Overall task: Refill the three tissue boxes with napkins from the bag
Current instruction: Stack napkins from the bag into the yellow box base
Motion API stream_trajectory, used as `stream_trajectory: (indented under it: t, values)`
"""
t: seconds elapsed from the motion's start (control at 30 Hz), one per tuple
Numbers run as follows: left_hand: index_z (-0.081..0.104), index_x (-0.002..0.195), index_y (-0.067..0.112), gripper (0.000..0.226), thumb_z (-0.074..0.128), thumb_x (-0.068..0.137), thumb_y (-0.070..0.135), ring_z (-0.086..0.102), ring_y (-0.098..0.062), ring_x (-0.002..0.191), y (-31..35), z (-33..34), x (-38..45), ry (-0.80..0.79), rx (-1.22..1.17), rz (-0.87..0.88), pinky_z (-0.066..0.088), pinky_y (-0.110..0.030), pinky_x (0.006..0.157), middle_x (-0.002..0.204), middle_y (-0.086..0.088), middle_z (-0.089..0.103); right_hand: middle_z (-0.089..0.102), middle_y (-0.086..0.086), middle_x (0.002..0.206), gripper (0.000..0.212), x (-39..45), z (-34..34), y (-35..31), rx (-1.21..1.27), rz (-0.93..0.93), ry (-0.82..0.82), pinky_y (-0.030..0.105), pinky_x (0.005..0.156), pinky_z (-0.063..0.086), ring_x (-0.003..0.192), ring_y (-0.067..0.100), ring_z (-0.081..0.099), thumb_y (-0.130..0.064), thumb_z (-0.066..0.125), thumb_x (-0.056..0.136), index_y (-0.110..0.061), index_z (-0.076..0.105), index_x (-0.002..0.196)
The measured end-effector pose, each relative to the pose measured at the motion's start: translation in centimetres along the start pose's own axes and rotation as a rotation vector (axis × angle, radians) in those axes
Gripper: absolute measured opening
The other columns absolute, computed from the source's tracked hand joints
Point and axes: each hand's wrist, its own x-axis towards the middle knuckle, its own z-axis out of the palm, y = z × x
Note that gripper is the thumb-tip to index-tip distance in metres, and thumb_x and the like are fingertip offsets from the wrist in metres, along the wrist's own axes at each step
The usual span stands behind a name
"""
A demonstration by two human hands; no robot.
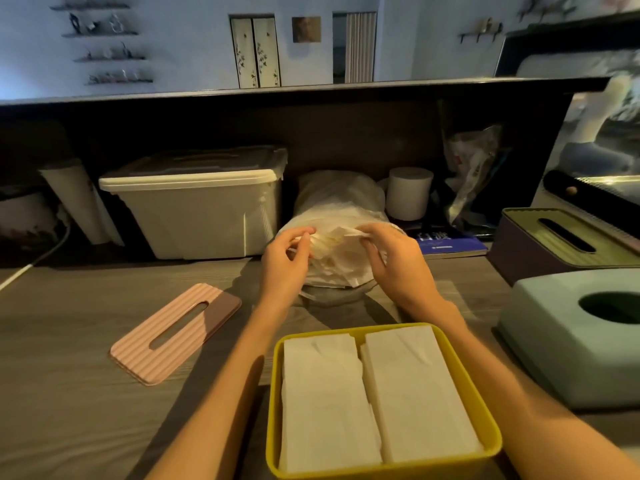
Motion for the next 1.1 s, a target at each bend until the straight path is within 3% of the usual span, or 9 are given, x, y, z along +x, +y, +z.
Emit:
stream_trajectory:
  t: [0.1,0.27,0.37,0.5,0.63,0.77,0.83,0.93,1.1]
  values:
    - [0.072,0.114,0.027,0.025,0.049,0.106,0.031,0.062,-0.004,0.091,0.1,-0.3,-0.2,-0.01,0.018,0.014,0.051,-0.018,0.076,0.105,0.009,0.069,0.063,-0.017,0.111,0.02,-0.3,-1.8,-1.0,0.201,0.152,0.001,0.008,0.081,0.049,0.102,-0.014,0.056,-0.018,0.057,0.104,-0.026,0.065,0.121]
    - [0.07,0.104,0.032,0.03,0.043,0.105,0.043,0.06,0.013,0.089,1.0,0.0,-0.5,-0.121,-0.011,-0.044,0.048,-0.015,0.079,0.101,0.018,0.063,0.065,-0.019,0.113,0.021,-0.1,-3.1,-1.5,0.378,0.265,0.055,0.014,0.083,0.054,0.11,-0.004,0.06,-0.022,0.056,0.104,-0.029,0.064,0.122]
    - [0.062,0.103,0.039,0.024,0.051,0.093,0.058,0.064,-0.005,0.103,1.4,0.1,-0.9,-0.194,-0.053,-0.113,0.05,-0.018,0.081,0.107,0.009,0.065,0.067,-0.014,0.115,0.023,0.1,-3.0,-1.4,0.406,0.302,0.096,0.016,0.085,0.056,0.11,0.001,0.063,-0.021,0.057,0.104,-0.027,0.065,0.124]
    - [0.049,0.127,0.035,0.067,0.061,0.07,0.067,0.061,-0.01,0.11,1.8,0.2,-1.1,-0.274,-0.068,-0.14,0.05,-0.02,0.083,0.118,0.012,0.059,0.07,-0.013,0.112,0.024,0.5,-3.5,-1.4,0.553,0.381,0.081,0.015,0.08,0.057,0.105,0.0,0.066,-0.027,0.054,0.106,-0.024,0.066,0.127]
    - [0.054,0.118,0.036,0.058,0.067,0.067,0.062,0.059,-0.018,0.121,1.9,0.1,-1.4,-0.327,-0.298,-0.31,0.05,-0.042,0.105,0.122,0.008,0.063,0.071,-0.017,0.111,0.026,0.3,-3.9,-1.3,0.6,0.452,-0.118,0.026,0.087,0.06,0.107,0.002,0.067,-0.034,0.056,0.104,-0.033,0.065,0.129]
    - [0.055,0.109,0.036,0.049,0.059,0.07,0.065,0.071,-0.019,0.102,1.8,0.1,-1.7,-0.43,-0.519,-0.48,0.06,-0.036,0.078,0.106,0.001,0.076,0.067,-0.014,0.121,0.03,-0.1,-3.5,-1.9,0.571,0.443,-0.259,0.033,0.091,0.059,0.112,0.008,0.065,-0.036,0.058,0.102,-0.037,0.062,0.133]
    - [0.056,0.116,0.03,0.068,0.076,0.06,0.064,0.075,-0.021,0.096,1.5,-0.1,-1.9,-0.487,-0.603,-0.519,0.062,-0.035,0.073,0.105,-0.004,0.078,0.064,-0.016,0.119,0.027,-0.1,-3.2,-2.5,0.536,0.409,-0.273,0.027,0.086,0.057,0.111,0.008,0.064,-0.035,0.059,0.102,-0.04,0.06,0.129]
    - [0.057,0.126,0.024,0.102,0.096,0.037,0.058,0.073,-0.027,0.104,0.8,-0.5,-1.8,-0.498,-0.686,-0.544,0.062,-0.041,0.079,0.117,-0.012,0.074,0.062,-0.021,0.115,0.028,0.0,-3.2,-2.6,0.413,0.334,-0.279,0.018,0.081,0.049,0.109,0.004,0.061,-0.034,0.06,0.101,-0.039,0.061,0.128]
    - [0.053,0.136,0.026,0.076,0.051,0.075,0.072,0.07,-0.025,0.11,0.9,-0.6,-1.4,-0.5,-0.553,-0.543,0.06,-0.036,0.084,0.12,-0.009,0.073,0.064,-0.018,0.121,0.031,0.2,-3.7,-2.1,0.362,0.282,-0.254,0.018,0.087,0.048,0.111,-0.002,0.058,-0.033,0.063,0.099,-0.035,0.067,0.13]
